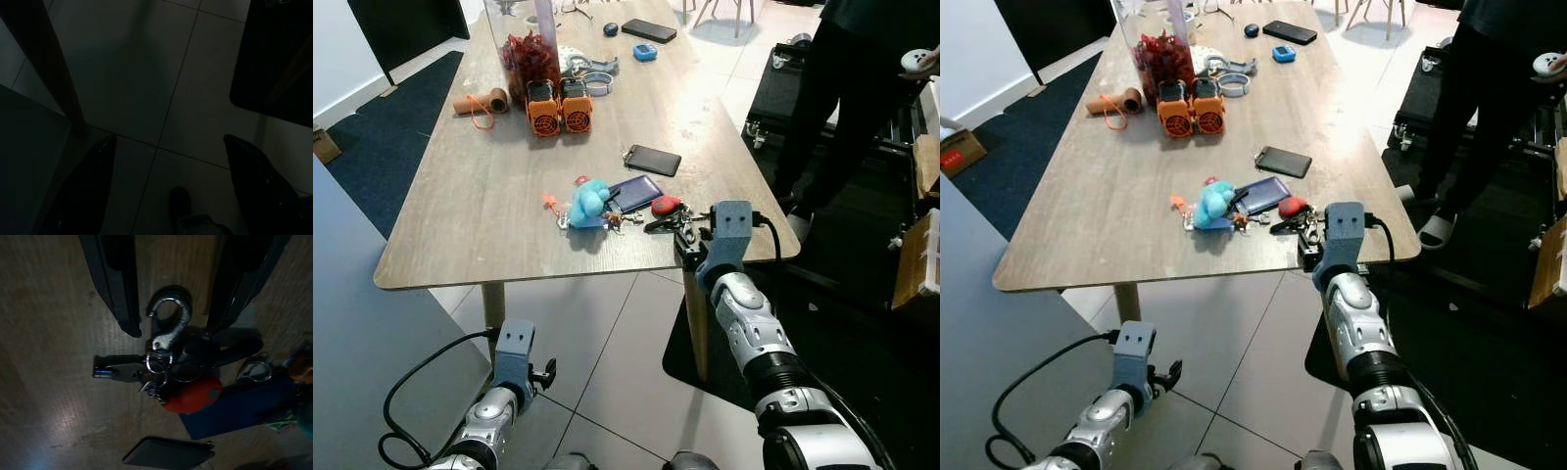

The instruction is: Hang keys on a hook

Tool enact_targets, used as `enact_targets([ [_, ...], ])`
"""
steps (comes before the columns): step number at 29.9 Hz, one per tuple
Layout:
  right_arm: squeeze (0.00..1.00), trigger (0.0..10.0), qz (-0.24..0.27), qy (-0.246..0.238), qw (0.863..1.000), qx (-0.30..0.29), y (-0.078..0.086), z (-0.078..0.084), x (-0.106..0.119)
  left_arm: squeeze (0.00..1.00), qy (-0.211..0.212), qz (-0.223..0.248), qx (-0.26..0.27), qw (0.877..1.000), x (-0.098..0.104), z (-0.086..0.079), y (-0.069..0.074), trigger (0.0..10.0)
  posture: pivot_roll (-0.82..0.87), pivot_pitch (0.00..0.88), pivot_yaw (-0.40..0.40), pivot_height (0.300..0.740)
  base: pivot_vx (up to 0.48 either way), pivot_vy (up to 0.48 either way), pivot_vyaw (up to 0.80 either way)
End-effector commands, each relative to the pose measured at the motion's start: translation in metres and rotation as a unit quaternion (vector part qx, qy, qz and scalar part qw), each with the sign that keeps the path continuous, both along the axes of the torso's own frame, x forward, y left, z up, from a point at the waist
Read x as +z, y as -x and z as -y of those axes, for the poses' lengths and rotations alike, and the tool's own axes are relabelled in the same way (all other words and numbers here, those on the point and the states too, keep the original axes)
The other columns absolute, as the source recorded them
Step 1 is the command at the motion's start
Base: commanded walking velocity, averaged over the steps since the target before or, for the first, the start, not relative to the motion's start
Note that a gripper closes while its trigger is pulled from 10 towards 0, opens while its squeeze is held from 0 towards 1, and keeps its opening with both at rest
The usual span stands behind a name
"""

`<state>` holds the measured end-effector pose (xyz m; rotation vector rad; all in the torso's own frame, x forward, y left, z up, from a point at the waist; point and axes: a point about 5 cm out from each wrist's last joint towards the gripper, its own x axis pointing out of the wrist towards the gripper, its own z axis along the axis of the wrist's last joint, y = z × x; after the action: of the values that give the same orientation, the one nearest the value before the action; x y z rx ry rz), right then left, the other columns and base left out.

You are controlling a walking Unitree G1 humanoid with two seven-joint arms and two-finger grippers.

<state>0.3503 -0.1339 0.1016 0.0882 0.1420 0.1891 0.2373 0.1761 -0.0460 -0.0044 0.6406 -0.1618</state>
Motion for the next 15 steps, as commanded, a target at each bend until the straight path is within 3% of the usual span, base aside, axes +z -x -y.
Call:
enact_targets([
  [1, 0.00, 10.0, -0.043, 0.000, 0.999, 0.017, 0.0053, -0.0063, -0.0155, 0.00, -0.007, -0.009, 0.001, 1.000, -0.0020, -0.0048, 0.0032, 10.0, 0.03, 0.114, 0.017, 0.740, 0.000, 0.000, 0.00],
  [7, 0.00, 10.0, -0.039, 0.039, 0.998, 0.043, 0.0072, -0.0108, -0.0184, 0.00, -0.007, -0.010, 0.003, 1.000, -0.0028, -0.0054, 0.0046, 10.0, 0.03, 0.118, 0.015, 0.740, 0.000, 0.000, 0.00],
  [15, 0.00, 10.0, -0.042, 0.035, 0.998, 0.045, 0.0081, -0.0112, -0.0197, 0.00, -0.006, -0.010, 0.003, 1.000, -0.0030, -0.0052, 0.0050, 10.0, 0.03, 0.121, 0.014, 0.740, 0.000, 0.000, 0.00],
])
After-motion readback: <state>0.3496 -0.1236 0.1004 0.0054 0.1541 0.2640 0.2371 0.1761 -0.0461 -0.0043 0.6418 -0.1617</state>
